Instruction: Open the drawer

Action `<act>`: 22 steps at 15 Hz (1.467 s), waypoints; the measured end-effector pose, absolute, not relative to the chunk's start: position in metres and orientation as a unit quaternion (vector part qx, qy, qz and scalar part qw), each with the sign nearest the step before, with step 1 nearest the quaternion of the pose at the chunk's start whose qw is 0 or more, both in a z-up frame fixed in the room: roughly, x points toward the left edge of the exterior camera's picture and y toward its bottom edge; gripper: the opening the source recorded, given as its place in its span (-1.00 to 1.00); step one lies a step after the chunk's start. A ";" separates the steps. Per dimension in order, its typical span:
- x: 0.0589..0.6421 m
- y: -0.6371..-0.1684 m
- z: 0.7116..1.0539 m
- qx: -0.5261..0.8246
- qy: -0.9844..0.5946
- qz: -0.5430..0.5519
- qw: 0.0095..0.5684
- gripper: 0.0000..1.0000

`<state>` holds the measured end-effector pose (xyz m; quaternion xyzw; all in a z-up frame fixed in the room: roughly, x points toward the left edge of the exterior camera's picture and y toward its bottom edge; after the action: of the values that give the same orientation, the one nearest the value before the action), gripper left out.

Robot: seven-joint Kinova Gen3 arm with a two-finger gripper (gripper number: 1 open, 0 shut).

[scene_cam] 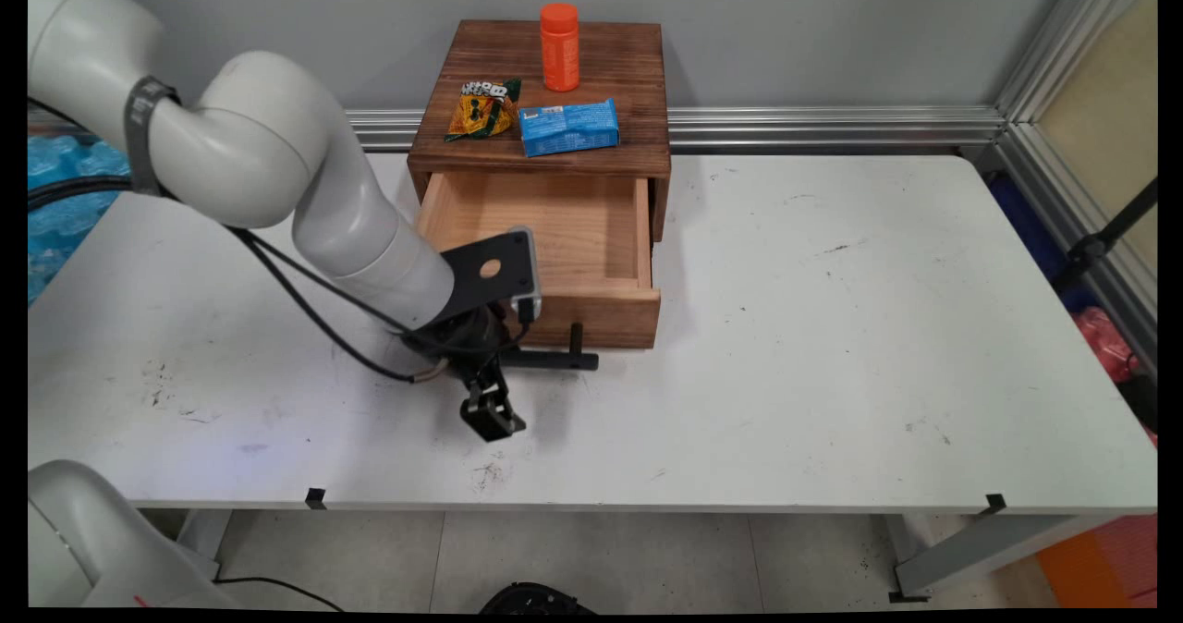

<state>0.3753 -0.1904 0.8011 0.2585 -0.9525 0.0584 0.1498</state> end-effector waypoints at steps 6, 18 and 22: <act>0.368 -0.164 0.802 0.253 -0.956 0.040 0.144 1.00; 0.347 -0.137 0.802 0.247 -0.958 0.021 0.146 1.00; 0.342 -0.136 0.804 0.243 -0.958 0.023 0.148 1.00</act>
<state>0.3417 -0.1357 0.8038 0.2435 -0.9583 0.0226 0.1480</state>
